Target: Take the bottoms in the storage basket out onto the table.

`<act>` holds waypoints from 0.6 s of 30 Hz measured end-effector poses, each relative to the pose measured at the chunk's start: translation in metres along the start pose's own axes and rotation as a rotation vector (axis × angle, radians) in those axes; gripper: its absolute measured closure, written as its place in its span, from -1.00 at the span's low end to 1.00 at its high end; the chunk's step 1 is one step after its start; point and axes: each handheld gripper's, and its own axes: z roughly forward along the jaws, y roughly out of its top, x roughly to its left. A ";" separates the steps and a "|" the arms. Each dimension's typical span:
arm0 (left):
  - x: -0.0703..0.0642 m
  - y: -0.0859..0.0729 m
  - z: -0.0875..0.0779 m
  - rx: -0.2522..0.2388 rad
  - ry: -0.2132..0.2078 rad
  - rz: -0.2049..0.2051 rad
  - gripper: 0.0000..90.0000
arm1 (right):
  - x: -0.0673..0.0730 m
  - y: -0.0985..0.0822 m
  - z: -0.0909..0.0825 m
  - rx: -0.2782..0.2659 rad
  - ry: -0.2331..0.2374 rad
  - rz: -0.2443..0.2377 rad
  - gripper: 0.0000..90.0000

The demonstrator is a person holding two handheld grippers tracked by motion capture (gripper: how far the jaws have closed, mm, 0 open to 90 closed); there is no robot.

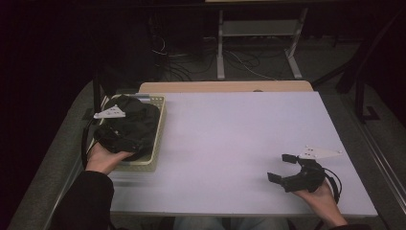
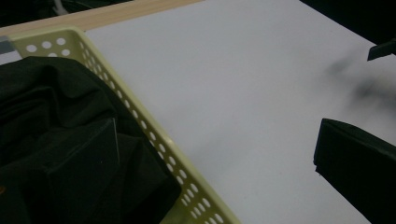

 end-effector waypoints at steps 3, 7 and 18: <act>0.005 0.002 -0.002 0.007 0.013 -0.006 -1.00 | 0.000 0.000 0.000 0.000 -0.001 0.000 -1.00; 0.011 0.004 -0.004 0.020 0.026 -0.011 -1.00 | -0.001 0.000 0.000 0.000 -0.001 -0.002 -1.00; 0.029 0.011 -0.008 0.041 0.060 -0.038 -1.00 | -0.001 0.000 0.000 0.002 -0.005 -0.003 -1.00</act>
